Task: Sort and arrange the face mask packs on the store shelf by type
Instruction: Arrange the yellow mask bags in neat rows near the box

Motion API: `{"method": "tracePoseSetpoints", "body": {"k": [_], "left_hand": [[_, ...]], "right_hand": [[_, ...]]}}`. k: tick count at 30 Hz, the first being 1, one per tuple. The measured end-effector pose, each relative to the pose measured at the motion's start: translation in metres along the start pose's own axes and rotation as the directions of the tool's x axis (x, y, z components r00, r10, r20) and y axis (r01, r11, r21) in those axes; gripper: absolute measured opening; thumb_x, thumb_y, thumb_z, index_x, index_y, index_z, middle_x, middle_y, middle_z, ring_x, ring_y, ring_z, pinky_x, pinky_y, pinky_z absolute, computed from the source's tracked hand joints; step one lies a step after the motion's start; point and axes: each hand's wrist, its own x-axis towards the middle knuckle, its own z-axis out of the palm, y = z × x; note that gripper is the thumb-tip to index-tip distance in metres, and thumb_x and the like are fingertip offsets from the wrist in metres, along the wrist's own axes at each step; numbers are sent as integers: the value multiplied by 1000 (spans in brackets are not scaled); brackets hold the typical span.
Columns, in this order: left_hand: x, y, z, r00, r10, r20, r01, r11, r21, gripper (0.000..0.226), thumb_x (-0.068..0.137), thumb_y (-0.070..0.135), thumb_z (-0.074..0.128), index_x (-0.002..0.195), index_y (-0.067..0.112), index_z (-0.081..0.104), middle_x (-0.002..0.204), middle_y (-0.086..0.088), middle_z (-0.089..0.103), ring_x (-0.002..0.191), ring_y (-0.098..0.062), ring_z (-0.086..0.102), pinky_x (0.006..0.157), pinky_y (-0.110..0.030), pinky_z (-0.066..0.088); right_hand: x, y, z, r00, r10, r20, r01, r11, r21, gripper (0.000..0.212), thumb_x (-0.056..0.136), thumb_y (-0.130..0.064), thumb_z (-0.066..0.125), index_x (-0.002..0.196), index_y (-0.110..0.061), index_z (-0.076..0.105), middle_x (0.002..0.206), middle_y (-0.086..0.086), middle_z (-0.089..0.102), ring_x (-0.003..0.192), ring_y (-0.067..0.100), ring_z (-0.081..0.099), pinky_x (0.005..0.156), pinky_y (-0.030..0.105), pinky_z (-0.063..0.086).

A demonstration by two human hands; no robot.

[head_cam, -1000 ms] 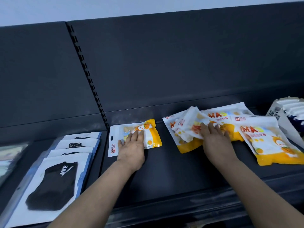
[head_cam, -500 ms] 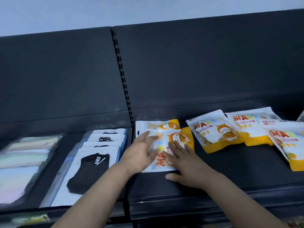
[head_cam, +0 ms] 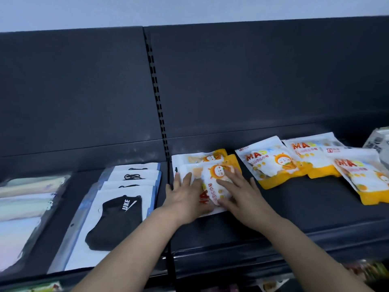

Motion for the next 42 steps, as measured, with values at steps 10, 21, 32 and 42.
{"method": "tracePoseSetpoints", "body": {"k": [10, 21, 32, 42], "left_hand": [[46, 104, -4, 886, 406, -225, -368, 910, 193, 46, 98, 18, 45, 143, 21, 38, 157, 0, 25, 148, -17, 10, 119, -41, 3], [90, 179, 3, 961, 239, -136, -225, 968, 110, 63, 90, 3, 45, 150, 10, 26, 158, -9, 21, 146, -26, 18, 119, -33, 17], [126, 223, 12, 974, -14, -228, 41, 992, 118, 45, 101, 41, 30, 138, 20, 45, 139, -6, 44, 125, -28, 36, 98, -43, 38], [137, 279, 7, 971, -235, 41, 237, 970, -55, 108, 59, 96, 33, 130, 16, 41, 133, -4, 48, 130, -27, 37, 101, -46, 37]], "right_hand": [[-38, 99, -42, 945, 177, -276, -221, 965, -139, 41, 93, -14, 54, 134, -17, 52, 146, 6, 44, 145, 25, 23, 113, 46, 23], [-28, 197, -77, 963, 255, 87, -236, 954, -185, 52, 96, -15, 37, 146, -23, 27, 153, 1, 30, 142, 24, 24, 116, 42, 18], [-32, 224, -111, 987, 157, -36, -160, 980, -121, 45, 89, -11, 43, 125, -34, 55, 127, -7, 54, 118, 20, 50, 85, 29, 38], [-34, 255, -115, 979, 152, -136, -161, 985, -62, 55, 89, -6, 47, 138, -30, 44, 143, -5, 48, 137, 19, 37, 107, 35, 33]]}}
